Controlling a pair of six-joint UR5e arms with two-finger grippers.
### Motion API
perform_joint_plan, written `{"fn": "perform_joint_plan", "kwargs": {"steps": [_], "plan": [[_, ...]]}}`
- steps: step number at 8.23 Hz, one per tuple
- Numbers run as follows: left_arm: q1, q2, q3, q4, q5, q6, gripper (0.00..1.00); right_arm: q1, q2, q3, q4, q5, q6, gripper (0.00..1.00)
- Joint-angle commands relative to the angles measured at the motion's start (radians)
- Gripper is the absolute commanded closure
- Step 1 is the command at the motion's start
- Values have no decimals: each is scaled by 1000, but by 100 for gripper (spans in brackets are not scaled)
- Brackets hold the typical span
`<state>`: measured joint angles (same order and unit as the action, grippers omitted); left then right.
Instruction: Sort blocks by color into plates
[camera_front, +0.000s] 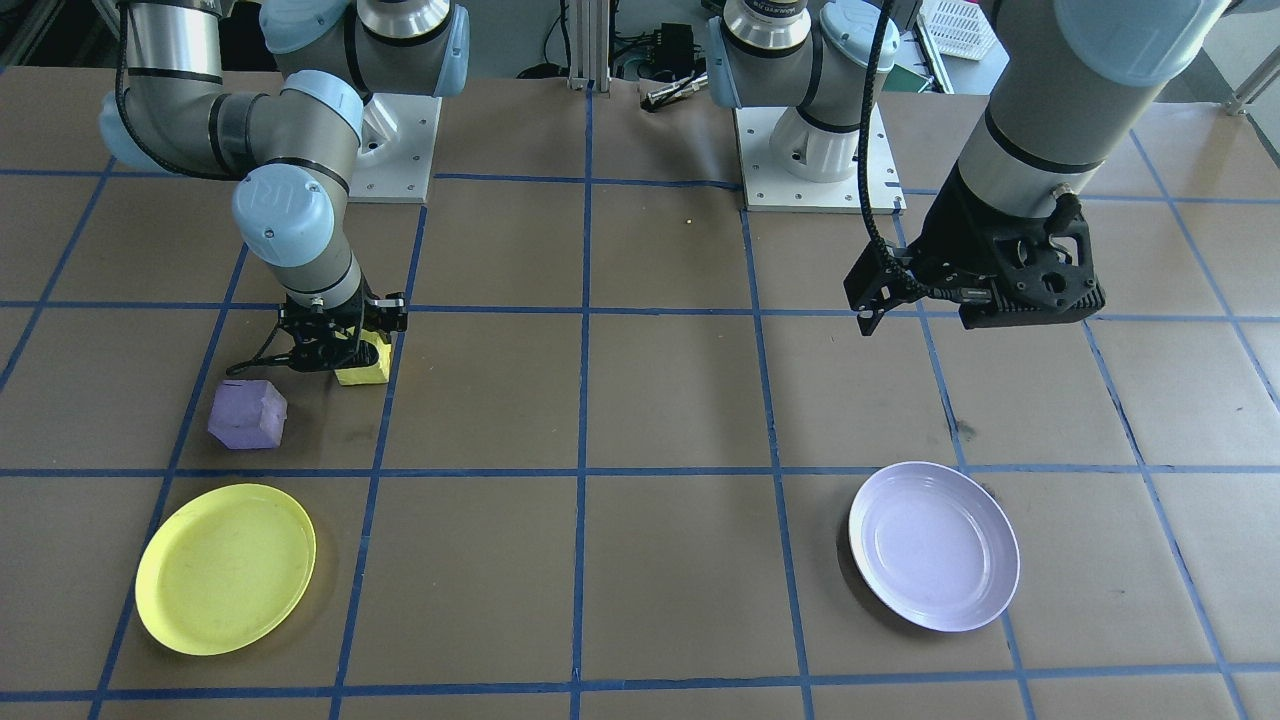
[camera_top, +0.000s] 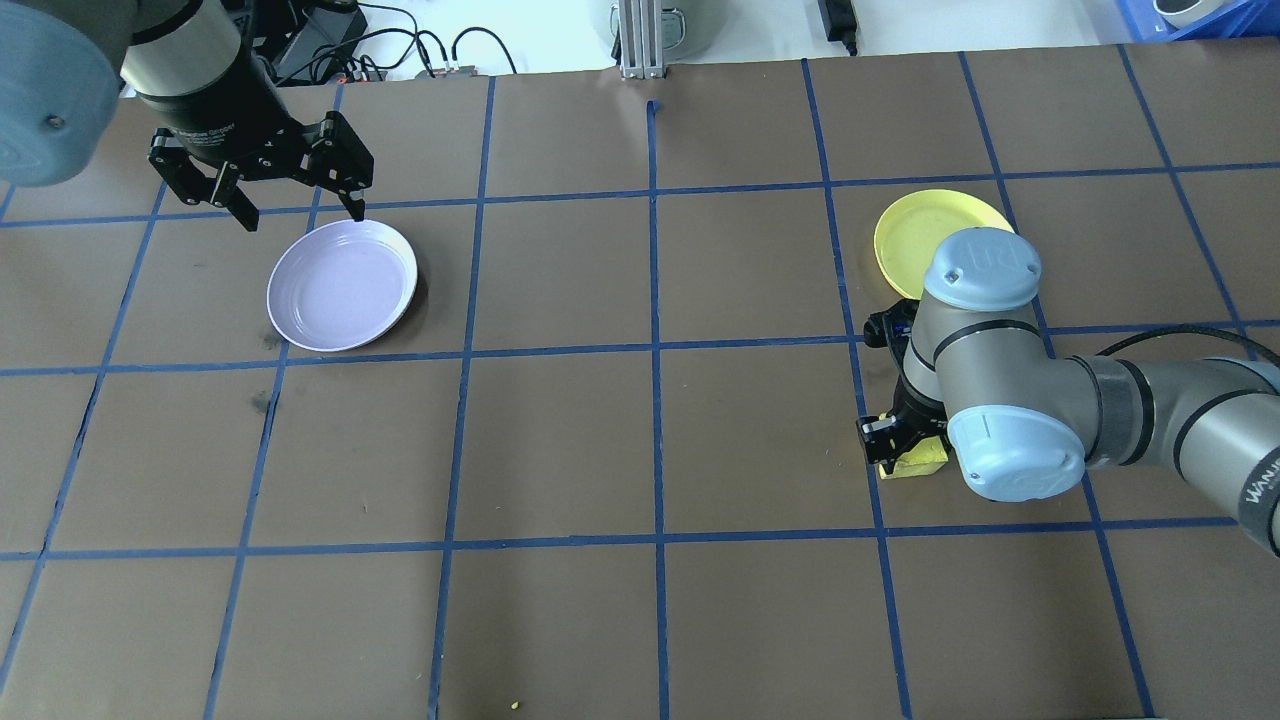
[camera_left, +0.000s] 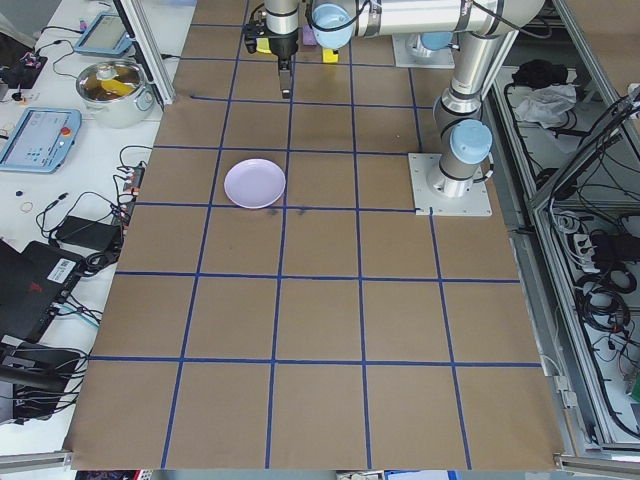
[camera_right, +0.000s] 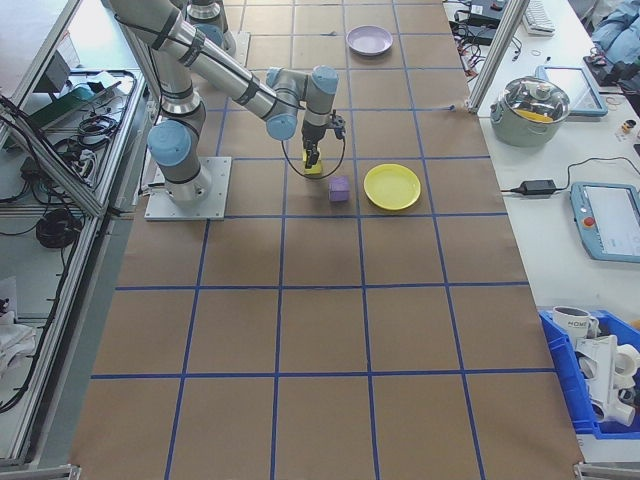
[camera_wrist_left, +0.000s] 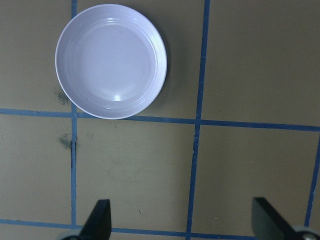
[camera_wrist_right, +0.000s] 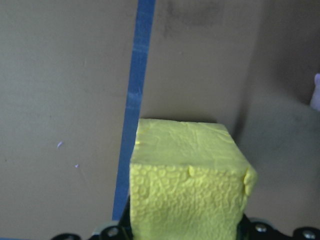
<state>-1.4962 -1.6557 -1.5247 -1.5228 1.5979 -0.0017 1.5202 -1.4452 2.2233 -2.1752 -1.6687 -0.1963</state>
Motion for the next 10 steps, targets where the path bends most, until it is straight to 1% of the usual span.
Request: {"fn": "perform_joint_plan", "kwargs": {"steps": [1,2,4,5,6,7,8,9,10], "plan": [[1,-3,1,1,-1,0,0,0,6,-142,64,0,11,97],[2,-3,1,1,-1,0,0,-2,20,-233,111,4,8,97],[2,1,1,1,-1,0,0,-23,173,-438,129,-2,0,95],[2,1,1,1,-1,0,0,-87,254,-552,136,9,-15,92],[2,1,1,1,-1,0,0,-151,325,-624,150,23,-56,90],[2,2,1,3,-1,0,0,-161,380,-657,135,58,-52,84],[2,2,1,1,-1,0,0,-161,409,-659,73,60,-51,83],[2,2,1,1,-1,0,0,-161,431,-659,49,61,-49,41],[2,2,1,1,-1,0,0,-161,433,-660,48,61,-55,0]]}}
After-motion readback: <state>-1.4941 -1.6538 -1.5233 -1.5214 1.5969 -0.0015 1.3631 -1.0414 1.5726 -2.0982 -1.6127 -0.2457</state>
